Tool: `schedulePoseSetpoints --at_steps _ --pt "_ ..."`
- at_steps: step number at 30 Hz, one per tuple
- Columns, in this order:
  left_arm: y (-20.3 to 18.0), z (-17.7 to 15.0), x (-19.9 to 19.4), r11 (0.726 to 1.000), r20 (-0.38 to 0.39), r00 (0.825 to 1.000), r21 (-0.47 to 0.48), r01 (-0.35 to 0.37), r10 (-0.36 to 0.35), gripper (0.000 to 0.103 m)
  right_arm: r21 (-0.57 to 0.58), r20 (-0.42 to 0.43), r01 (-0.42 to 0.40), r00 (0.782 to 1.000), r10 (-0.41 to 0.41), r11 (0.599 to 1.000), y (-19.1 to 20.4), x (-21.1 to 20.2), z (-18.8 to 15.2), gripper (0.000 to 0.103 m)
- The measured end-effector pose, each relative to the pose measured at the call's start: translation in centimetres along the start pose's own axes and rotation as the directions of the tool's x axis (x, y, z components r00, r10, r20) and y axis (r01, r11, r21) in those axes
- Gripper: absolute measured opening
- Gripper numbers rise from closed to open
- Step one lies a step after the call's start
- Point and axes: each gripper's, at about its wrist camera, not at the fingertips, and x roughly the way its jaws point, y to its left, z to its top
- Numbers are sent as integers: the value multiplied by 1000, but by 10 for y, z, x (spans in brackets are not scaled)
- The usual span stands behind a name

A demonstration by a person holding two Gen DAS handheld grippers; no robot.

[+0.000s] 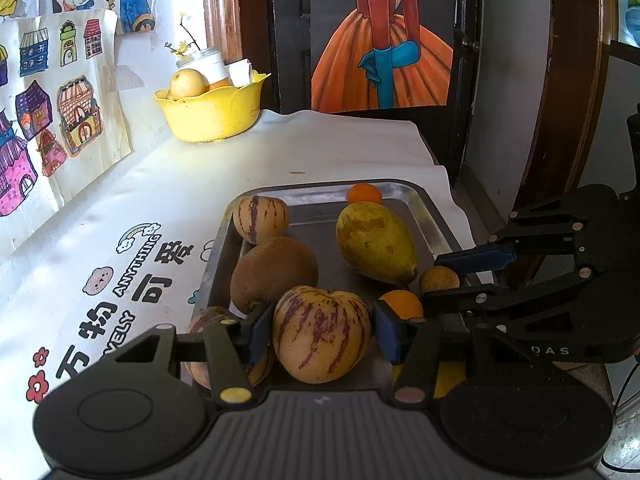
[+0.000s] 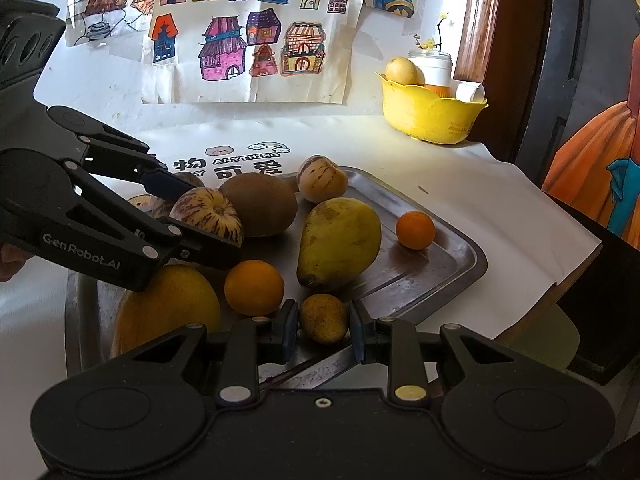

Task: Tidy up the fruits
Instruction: 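Lower the striped pepino into a gap in the tray with the left tool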

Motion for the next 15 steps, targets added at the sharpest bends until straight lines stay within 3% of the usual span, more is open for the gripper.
schedulePoseSetpoints --at_steps 15 --pt "0 -3 -2 1000 10 1000 -19 -1 1 58 -25 -1 10 1000 -10 1000 3 0 -1 29"
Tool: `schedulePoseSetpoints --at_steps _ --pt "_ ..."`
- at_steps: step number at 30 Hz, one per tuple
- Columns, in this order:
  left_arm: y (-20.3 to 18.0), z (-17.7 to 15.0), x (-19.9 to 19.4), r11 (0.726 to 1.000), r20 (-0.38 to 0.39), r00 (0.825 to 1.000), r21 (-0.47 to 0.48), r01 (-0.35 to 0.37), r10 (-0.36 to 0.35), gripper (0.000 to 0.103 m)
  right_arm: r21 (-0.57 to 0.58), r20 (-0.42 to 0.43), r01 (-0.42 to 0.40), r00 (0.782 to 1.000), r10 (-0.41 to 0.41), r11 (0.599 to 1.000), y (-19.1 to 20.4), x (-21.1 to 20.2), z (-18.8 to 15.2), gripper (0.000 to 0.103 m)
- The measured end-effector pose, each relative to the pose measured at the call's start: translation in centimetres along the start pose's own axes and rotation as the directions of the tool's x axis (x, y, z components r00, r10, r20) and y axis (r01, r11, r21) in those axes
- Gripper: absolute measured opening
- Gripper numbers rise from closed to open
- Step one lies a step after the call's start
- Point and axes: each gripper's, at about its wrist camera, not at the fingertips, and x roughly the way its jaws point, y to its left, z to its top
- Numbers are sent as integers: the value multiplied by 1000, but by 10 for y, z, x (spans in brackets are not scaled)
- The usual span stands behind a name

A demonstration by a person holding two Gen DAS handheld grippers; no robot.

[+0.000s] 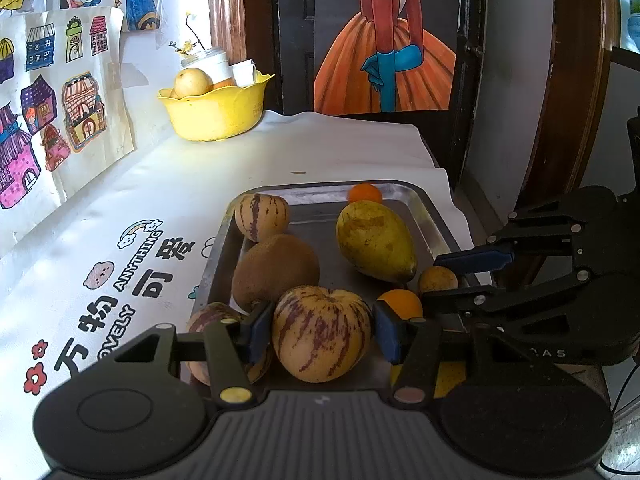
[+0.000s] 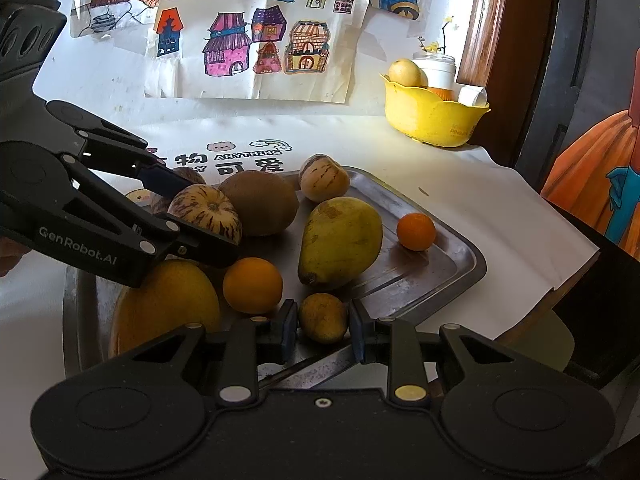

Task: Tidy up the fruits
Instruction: 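Lower the striped pepino into a gap in the tray with the left tool, then open the left tool to release the striped pepino in the tray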

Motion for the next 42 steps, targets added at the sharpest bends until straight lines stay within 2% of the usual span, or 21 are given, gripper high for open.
schedulePoseSetpoints --at_steps 18,28,36,42 --pt "1 2 1 1000 -10 1000 8 0 0 58 -8 -1 1 1000 -1 1000 2 -1 0 30" --pt "-2 3 0 1000 -19 1000 19 -4 4 59 0 11 21 1000 -21 1000 3 -7 -1 44" --pt "-3 4 -13 1000 26 1000 13 -18 18 71 53 14 50 999 -51 997 -2 -18 -3 54" --pt "2 4 -26 999 64 997 -18 -41 43 86 86 44 64 997 -68 994 -1 -30 -1 66"
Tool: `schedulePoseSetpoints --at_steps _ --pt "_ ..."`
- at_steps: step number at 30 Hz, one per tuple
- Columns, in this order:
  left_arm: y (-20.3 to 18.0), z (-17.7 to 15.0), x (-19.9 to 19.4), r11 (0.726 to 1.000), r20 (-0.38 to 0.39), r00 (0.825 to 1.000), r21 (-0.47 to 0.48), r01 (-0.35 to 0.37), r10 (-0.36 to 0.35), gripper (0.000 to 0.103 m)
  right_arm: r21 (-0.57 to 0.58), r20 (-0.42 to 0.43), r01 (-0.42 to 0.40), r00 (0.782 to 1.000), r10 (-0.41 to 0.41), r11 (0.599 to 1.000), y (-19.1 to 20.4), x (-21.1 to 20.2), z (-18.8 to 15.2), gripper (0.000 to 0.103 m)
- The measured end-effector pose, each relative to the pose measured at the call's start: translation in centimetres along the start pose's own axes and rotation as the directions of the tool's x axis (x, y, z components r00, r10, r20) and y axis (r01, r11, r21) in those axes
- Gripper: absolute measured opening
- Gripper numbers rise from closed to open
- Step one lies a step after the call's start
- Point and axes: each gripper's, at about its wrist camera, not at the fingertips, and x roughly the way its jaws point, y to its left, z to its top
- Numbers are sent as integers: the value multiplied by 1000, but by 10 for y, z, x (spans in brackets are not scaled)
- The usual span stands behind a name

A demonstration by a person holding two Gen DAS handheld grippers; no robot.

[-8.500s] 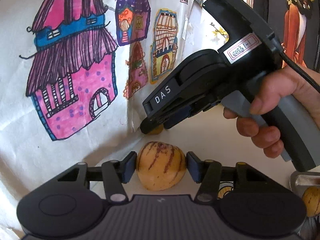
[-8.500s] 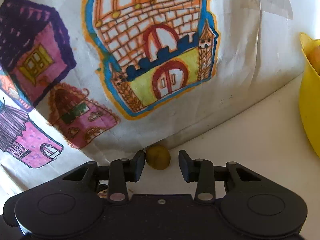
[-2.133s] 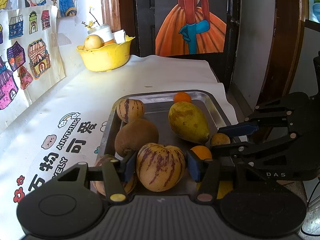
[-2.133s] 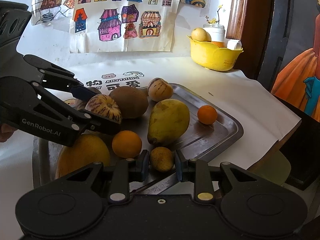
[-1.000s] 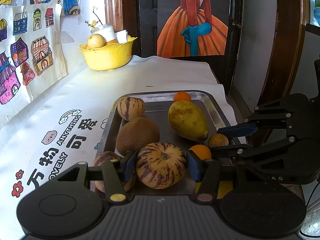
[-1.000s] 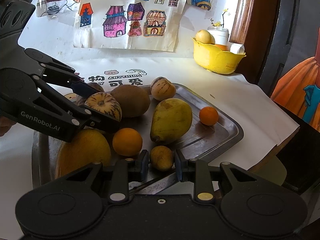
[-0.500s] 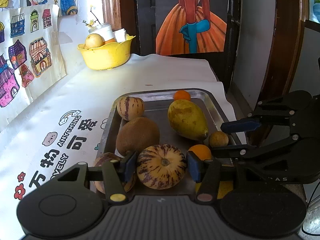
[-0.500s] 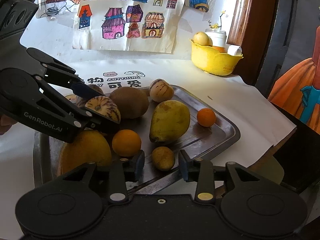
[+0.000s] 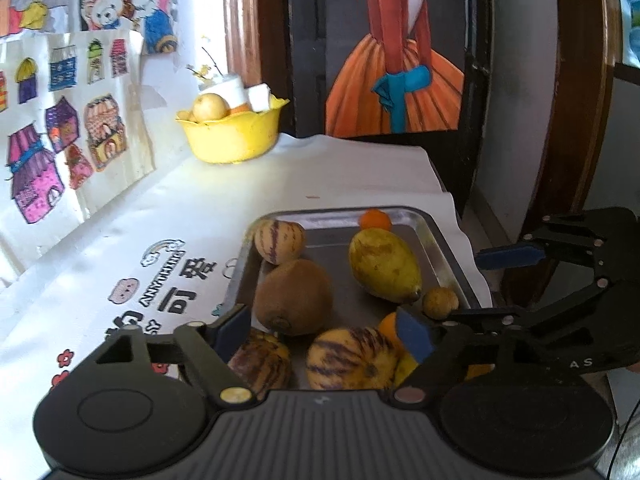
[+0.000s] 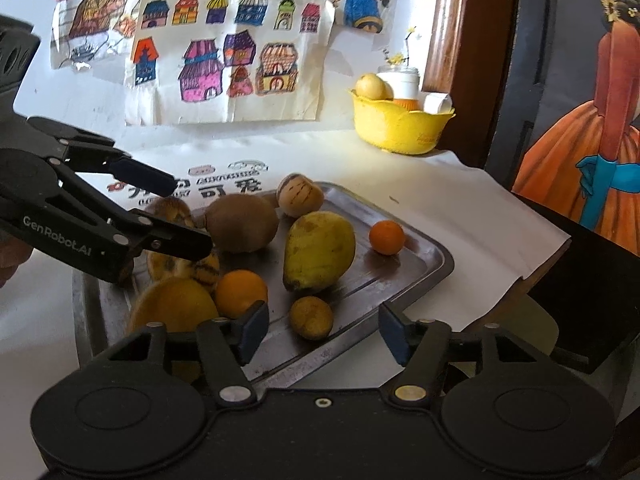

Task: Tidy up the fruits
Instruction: 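Open the left tool to release the striped pepino in the tray, then withdraw both open tools away from the tray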

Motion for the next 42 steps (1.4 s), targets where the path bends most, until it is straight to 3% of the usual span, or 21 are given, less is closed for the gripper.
schedulePoseSetpoints --at_steps 5,11,17,30,42 --pt "9 -1 -10 998 26 999 -50 -26 27 101 27 22 13 1000 -13 1000 3 -7 3 76" --pt "20 -6 -23 992 67 994 -100 -75 82 103 85 55 30 998 -35 996 6 -17 4 96" --pt "32 -18 -34 982 84 991 -168 -86 101 103 123 83 70 993 -80 990 13 -27 5 102" --pt "56 -40 -60 955 149 982 -290 -69 116 103 234 137 133 976 -168 963 32 -56 5 102" --pt "60 -70 -90 954 211 971 -297 -43 110 103 291 170 199 952 -255 936 87 -93 1 102"
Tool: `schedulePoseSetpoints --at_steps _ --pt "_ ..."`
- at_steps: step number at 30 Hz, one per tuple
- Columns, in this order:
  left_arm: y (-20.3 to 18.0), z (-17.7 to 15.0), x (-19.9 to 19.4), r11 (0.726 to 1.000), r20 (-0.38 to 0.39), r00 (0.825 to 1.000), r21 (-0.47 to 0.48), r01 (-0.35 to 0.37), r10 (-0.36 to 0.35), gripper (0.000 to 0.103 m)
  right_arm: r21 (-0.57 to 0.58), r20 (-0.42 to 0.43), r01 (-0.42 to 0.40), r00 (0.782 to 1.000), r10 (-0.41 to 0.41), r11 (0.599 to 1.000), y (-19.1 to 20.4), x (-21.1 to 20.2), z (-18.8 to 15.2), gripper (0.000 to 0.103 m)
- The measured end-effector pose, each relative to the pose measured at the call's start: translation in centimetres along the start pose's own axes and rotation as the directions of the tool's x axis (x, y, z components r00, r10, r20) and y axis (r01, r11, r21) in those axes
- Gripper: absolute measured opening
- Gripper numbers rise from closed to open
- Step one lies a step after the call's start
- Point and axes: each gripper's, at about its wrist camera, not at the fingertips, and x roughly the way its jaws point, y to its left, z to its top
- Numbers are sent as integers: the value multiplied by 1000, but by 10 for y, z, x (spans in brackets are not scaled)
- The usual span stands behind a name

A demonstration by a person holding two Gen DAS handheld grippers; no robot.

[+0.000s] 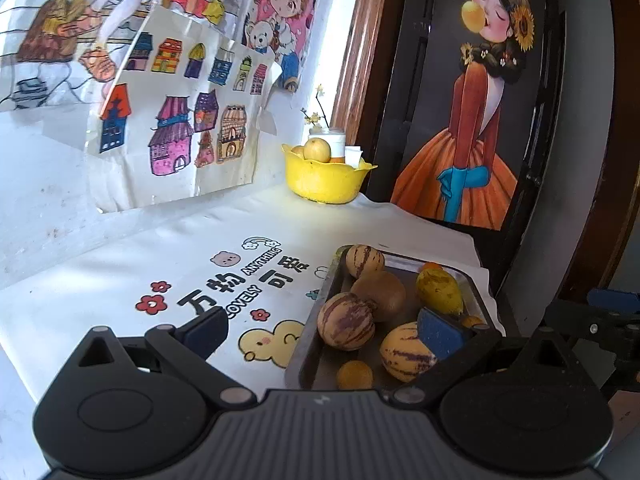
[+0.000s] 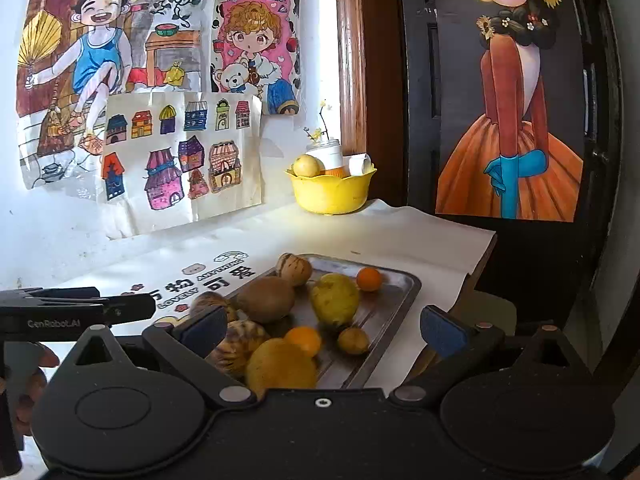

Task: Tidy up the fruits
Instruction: 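Withdraw both open tools away from the tray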

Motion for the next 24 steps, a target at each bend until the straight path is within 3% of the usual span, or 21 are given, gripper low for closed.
schedulePoseSetpoints --at_steps 5,24 --pt "13 -9 -14 1000 10 1000 -18 11 -11 103 -18 15 55 998 -55 998 21 -19 -9 102" --pt "41 -37 -59 999 27 999 -34 -21 22 103 28 65 62 996 -64 998 62 -62 -48 102"
